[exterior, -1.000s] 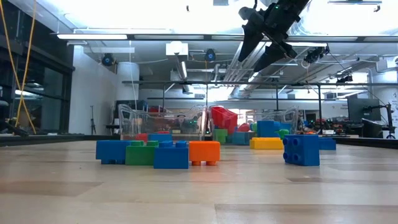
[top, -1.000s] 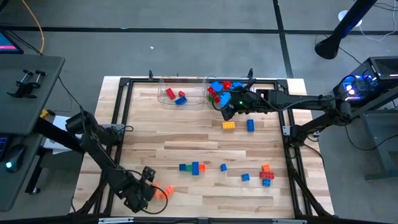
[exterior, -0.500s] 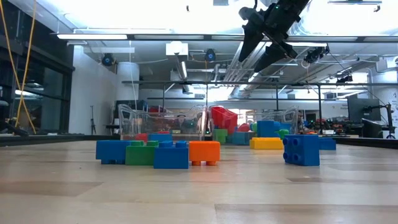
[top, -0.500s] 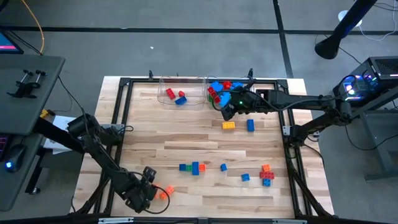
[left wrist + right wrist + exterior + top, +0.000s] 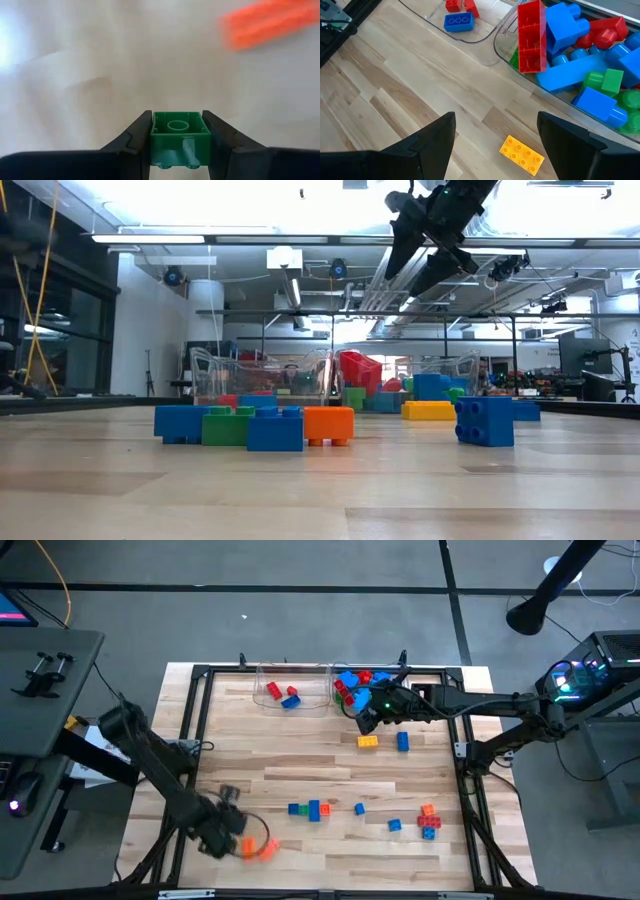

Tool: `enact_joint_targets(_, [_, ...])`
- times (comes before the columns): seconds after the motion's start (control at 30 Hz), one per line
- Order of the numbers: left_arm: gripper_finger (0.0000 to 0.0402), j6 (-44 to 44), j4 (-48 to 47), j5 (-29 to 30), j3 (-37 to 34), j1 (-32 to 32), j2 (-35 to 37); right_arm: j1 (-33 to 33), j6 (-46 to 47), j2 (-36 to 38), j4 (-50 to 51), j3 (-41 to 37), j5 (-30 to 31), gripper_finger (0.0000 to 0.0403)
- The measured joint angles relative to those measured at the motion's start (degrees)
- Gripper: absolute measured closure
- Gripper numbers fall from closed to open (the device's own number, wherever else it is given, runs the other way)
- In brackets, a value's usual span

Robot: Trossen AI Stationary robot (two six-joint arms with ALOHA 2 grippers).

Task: Sort blocks by size
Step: Put the green lego piece into the left transparent bin

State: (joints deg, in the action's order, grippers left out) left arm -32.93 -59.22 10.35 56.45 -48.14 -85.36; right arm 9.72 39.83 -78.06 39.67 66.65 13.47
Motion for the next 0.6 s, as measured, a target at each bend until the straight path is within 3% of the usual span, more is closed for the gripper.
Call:
enact_joint_targets(0.13, [0.0300,-1.4,-9.7,13.6,0.0,7.0,11.2,0.0,-0.2,0.0,0.0,0.0,0.0,0.0126])
enact_joint_targets(0.23, [0.0300,1.2,-7.8,23.2,0.0,17.7,17.7,0.0,0.4,0.0,0.0,0.0,0.0,0.0126])
enact_joint_targets(0.3, [0.0300,7.4,-1.7,26.3,0.0,27.0,20.0,0.0,1.8,0.0,0.0,0.0,1.1,0.0126])
enact_joint_targets(0.4, [0.0300,22.2,10.9,24.0,0.0,42.7,20.1,0.0,4.2,0.0,-0.6,0.0,2.8,0.0126])
enact_joint_targets(0.5, [0.0300,34.7,25.9,16.1,-1.0,57.9,17.2,0.0,6.6,0.0,-1.9,0.0,3.3,0.0126])
enact_joint_targets(0.6, [0.0300,38.9,35.7,8.2,-1.7,70.6,11.6,0.0,8.7,0.0,-3.4,0.0,4.6,0.0126])
